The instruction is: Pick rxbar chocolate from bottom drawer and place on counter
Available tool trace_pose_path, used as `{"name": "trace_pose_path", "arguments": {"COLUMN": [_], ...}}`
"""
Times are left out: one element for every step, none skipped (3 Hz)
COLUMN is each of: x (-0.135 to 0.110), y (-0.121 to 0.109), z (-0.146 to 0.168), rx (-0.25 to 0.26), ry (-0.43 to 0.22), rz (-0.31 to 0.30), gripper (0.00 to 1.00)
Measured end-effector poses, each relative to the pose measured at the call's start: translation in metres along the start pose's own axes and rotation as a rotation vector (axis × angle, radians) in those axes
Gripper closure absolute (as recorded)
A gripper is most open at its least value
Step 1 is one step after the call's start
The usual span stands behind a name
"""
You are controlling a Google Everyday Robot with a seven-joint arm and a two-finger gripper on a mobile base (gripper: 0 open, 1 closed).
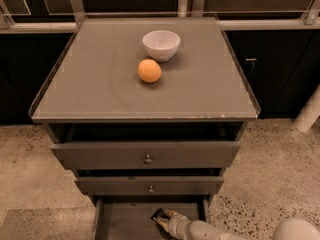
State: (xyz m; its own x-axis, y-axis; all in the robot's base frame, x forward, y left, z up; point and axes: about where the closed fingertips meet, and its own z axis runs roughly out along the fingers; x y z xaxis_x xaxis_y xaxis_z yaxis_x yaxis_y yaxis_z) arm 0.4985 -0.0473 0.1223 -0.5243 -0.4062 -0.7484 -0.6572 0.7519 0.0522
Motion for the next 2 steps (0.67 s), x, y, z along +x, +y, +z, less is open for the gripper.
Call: {"name": "trace_pose_path", "arguments": {"x": [0.0000, 0.0000], "y": [0.0000, 0.0000], "z": [0.0000, 0.0000], "rx": [0.000, 0.000], "ry": [0.000, 0.000], "rz": [0.000, 0.000], "gripper": [0.89, 1.00]}}
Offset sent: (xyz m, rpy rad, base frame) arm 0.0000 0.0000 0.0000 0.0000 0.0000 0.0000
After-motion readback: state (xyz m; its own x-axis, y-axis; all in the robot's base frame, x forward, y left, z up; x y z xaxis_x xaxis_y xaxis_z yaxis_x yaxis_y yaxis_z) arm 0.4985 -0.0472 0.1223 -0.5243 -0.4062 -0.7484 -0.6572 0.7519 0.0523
